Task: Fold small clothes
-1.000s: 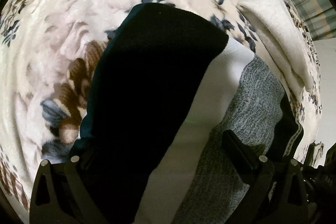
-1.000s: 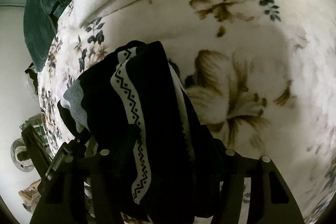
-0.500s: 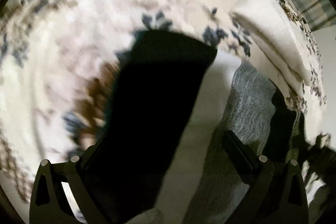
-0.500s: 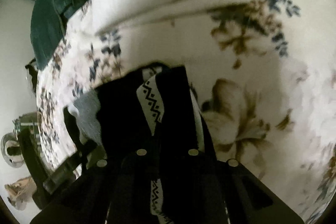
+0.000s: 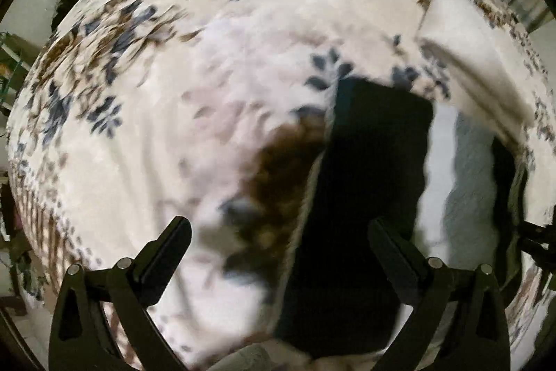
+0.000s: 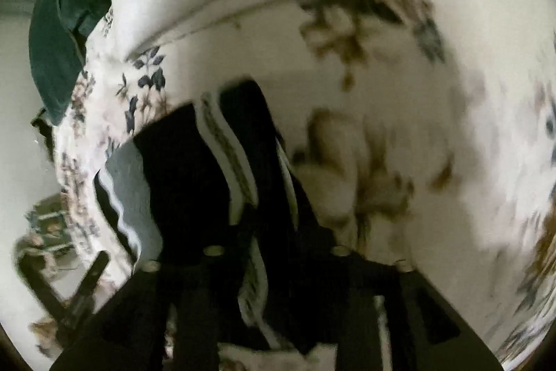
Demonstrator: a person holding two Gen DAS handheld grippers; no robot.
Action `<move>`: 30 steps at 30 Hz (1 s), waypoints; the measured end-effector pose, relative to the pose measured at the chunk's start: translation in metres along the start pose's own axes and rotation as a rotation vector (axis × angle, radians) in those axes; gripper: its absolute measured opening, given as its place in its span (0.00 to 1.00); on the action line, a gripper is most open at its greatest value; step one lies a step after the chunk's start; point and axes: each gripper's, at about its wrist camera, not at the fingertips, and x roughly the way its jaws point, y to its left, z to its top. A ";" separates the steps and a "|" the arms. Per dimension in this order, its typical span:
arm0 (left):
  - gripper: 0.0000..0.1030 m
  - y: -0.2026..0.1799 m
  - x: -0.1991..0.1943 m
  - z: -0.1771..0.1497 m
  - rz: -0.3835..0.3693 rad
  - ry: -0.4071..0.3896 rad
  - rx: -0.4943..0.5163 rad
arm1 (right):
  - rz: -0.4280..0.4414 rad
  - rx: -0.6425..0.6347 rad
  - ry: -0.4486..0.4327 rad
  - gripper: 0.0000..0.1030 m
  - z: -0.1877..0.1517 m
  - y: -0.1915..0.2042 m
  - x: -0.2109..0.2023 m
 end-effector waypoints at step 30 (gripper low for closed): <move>1.00 0.043 -0.005 -0.047 0.067 0.081 -0.010 | 0.461 0.573 0.128 0.80 -0.143 -0.096 0.066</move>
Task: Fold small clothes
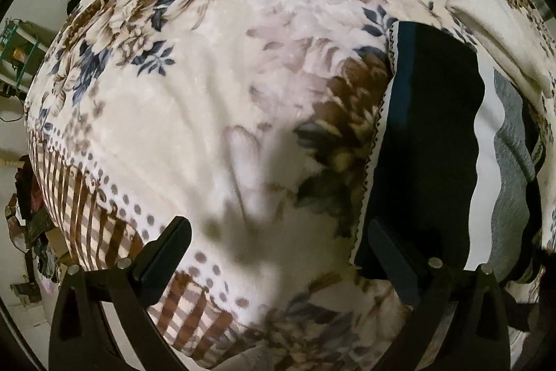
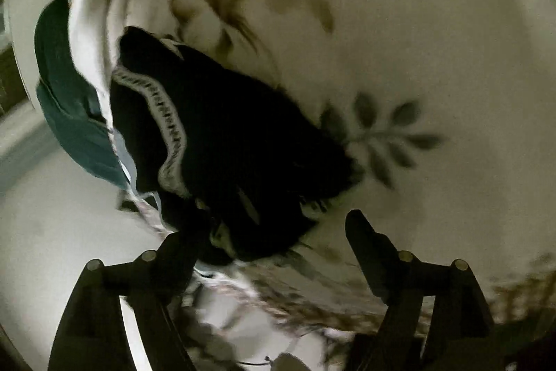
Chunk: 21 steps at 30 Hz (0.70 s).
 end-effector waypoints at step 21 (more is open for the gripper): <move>1.00 -0.001 0.004 0.009 -0.030 -0.034 -0.020 | -0.252 -0.441 -0.264 0.63 0.003 0.122 -0.063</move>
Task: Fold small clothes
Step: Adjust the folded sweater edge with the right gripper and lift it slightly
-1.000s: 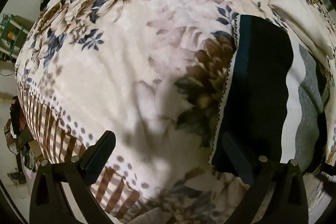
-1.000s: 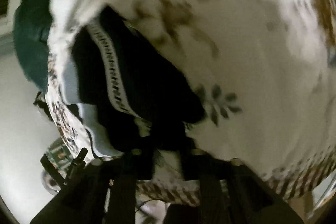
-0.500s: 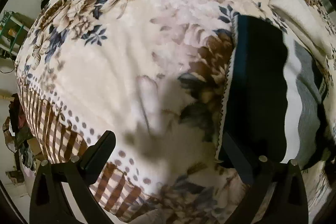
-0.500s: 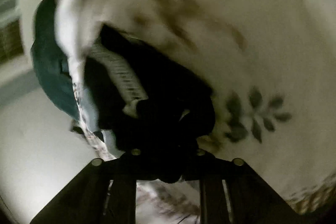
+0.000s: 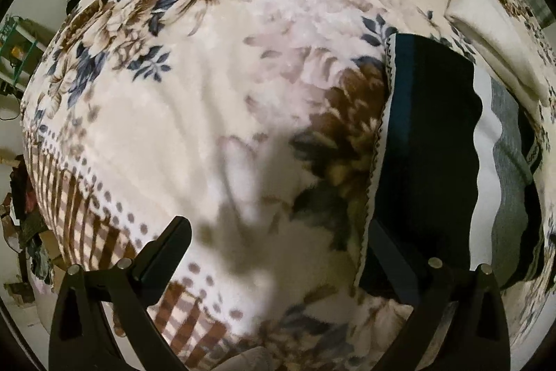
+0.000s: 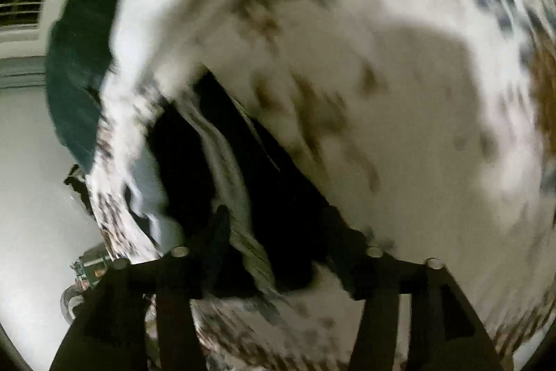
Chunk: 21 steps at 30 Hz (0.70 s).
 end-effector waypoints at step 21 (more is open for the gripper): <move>1.00 -0.041 0.008 0.070 -0.246 -0.040 0.088 | -0.144 -0.232 0.162 0.58 0.132 0.083 0.082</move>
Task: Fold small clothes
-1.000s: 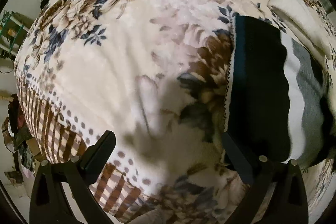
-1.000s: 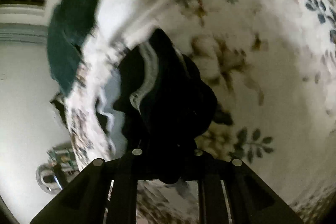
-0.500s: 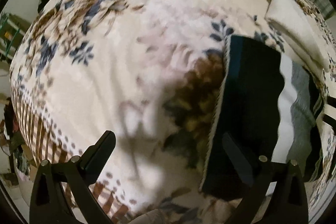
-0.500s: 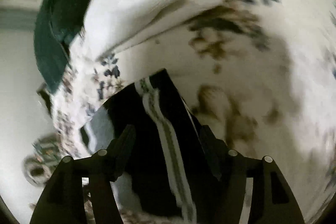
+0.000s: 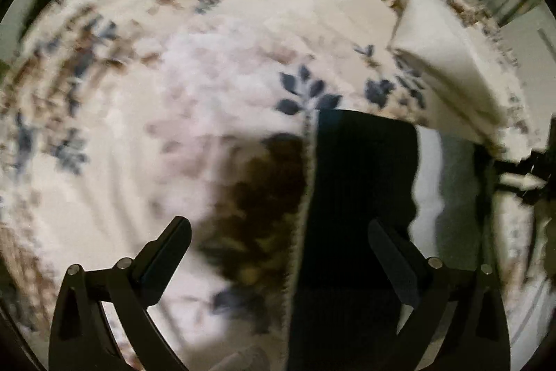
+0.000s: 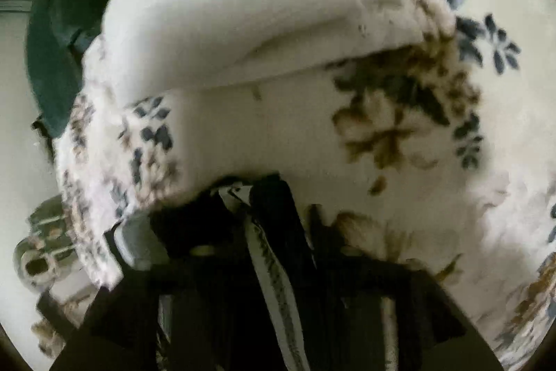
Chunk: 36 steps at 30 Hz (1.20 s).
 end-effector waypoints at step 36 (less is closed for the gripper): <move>0.24 -0.091 -0.003 0.068 -0.457 0.073 0.123 | 0.419 0.045 -0.065 0.23 -0.111 0.018 -0.016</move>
